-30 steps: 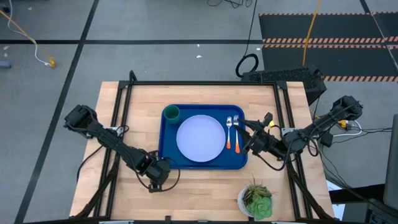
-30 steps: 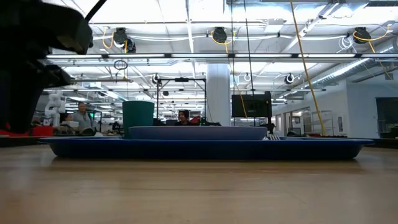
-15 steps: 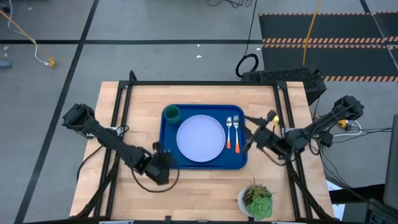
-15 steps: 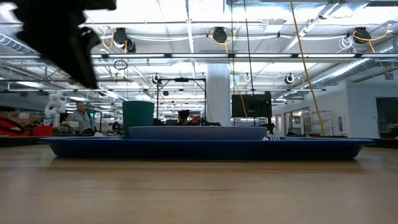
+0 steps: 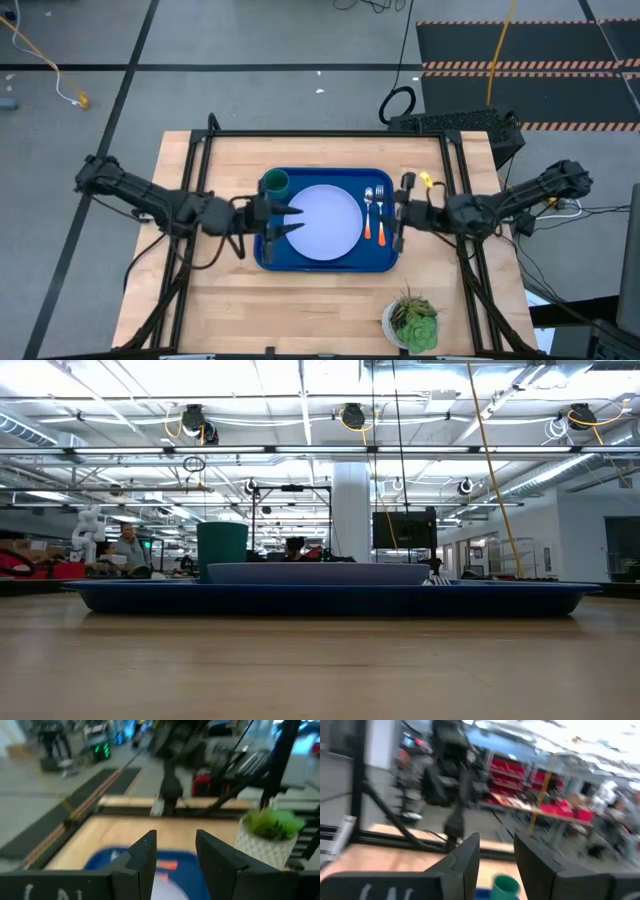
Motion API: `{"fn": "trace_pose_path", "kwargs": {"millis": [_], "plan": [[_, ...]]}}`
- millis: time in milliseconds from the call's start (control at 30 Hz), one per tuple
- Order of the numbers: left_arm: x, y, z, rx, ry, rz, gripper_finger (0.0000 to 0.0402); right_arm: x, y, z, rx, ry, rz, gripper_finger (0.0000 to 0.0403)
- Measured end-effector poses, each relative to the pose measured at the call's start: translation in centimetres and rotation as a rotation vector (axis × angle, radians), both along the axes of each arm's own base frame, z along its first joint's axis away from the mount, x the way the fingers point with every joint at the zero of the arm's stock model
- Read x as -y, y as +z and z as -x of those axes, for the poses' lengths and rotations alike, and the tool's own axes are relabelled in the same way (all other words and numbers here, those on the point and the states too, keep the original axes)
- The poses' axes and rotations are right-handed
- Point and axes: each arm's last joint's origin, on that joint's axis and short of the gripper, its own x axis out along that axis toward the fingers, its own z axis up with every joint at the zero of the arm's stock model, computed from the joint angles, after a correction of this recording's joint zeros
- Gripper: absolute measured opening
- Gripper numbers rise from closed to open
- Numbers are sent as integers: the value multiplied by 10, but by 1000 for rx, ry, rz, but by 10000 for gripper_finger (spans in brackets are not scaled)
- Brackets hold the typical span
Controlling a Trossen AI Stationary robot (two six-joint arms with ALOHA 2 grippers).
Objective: Pick and place plate/cup/fork/spoon on tray
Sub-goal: Return to Home Position
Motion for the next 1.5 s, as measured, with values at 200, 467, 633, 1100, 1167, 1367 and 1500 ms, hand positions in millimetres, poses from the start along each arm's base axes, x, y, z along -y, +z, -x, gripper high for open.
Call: {"fn": "trace_pose_path", "kwargs": {"millis": [200, 467, 633, 1100, 1167, 1367, 1500], "plan": [[-27, -9, -23, -8, 0, -48, 140, 14, -8, -8, -54, -63, -19, 116], [-63, -24, -60, 74, -180, -13, 140, 27, -17, -19, -92, 9, -87, 116], [-78, -33, -66, 43, -171, -40, 140, 34, -28, -28, -143, -5, -75, 116], [-100, -34, 10, 16, 45, -123, 140, 39, -26, -8, -258, -87, 3, 62], [-107, -36, 32, 90, 71, -96, 140, 39, -21, 0, -244, -50, -20, 32], [-111, -42, 91, 256, 125, -42, 140, 40, -12, 26, -217, 46, -87, 9], [-106, -44, 114, 315, 106, 6, 122, 43, -20, 44, -190, 42, -113, 2]]}}
